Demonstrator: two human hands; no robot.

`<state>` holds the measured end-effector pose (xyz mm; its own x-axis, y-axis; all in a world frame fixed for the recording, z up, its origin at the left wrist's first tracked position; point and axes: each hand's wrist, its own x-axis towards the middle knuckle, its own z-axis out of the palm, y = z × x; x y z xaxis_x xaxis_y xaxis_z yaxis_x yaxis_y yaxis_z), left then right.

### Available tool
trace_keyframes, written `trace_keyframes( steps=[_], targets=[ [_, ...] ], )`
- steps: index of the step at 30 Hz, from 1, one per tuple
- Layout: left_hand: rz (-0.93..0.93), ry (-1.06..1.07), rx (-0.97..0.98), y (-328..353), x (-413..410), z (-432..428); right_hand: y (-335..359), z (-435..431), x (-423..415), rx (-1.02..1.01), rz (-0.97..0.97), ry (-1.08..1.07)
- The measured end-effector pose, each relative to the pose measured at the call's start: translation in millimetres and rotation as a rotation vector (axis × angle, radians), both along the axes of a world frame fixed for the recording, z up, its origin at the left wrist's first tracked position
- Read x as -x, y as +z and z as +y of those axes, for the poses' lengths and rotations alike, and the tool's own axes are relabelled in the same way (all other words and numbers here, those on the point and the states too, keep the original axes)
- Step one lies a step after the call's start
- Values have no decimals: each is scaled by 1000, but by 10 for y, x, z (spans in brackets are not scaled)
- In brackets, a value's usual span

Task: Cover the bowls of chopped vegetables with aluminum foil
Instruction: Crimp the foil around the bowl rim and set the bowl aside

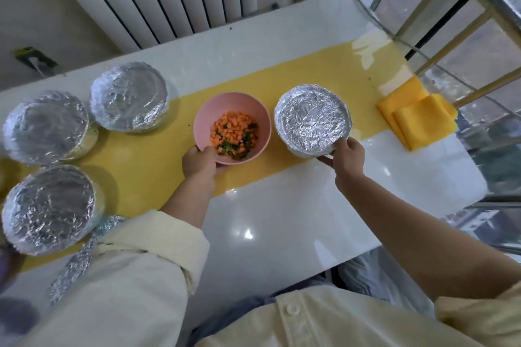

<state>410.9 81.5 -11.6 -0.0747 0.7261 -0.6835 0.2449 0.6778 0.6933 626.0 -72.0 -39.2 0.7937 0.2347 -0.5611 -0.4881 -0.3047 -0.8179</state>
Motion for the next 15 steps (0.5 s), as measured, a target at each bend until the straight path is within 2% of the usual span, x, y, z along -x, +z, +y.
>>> trace_keyframes(
  steps=[10, 15],
  targets=[
    [89, 54, -42, -12, 750, 162, -64, 843, 306, -68, 52, 110],
    [76, 79, 6, 4, 1076, 196, -57, 1285, 556, -103, 109, 179]
  ],
)
